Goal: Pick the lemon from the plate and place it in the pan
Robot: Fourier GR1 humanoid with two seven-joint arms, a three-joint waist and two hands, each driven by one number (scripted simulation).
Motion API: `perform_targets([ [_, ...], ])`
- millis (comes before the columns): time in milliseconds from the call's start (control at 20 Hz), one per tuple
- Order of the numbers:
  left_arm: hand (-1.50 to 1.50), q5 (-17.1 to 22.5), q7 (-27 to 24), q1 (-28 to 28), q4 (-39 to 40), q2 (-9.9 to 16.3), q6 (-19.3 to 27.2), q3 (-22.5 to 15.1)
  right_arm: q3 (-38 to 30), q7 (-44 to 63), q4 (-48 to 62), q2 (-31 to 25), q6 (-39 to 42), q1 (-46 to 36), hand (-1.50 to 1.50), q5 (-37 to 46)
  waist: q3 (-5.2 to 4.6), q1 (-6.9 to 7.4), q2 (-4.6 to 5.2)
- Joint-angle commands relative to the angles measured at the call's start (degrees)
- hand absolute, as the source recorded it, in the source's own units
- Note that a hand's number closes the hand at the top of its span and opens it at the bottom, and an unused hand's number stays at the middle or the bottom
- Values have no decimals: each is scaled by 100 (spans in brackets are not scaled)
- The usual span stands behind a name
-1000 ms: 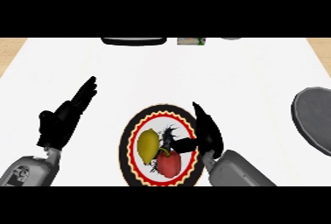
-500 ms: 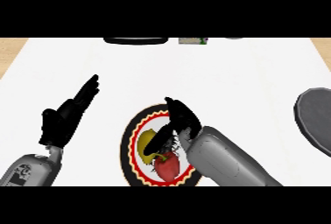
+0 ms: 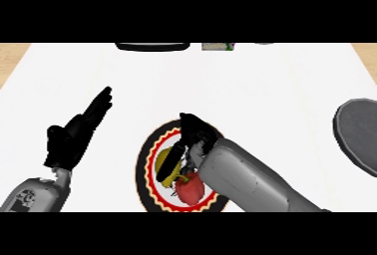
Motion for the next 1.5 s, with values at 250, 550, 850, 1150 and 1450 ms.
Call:
perform_targets([
  [250,0,-112,-246,24,178,-37,-157,120,31,1329,354,163,259,-484,-150,-219,-2,6,17],
  [550,0,-177,147,11,-122,-197,-92,52,462,1004,516,165,-321,-137,-150,-71,4,34,12],
  [850,0,-253,-92,80,81,-272,-200,134,819,685,593,165,-405,-15,-150,-559,3,88,29],
  [1150,0,-328,133,195,-177,-220,-285,195,1101,118,694,159,-112,49,150,-729,5,70,24],
  [1450,0,-424,-208,299,30,-327,-357,291,1444,244,404,157,-587,111,150,-578,2,37,19],
])
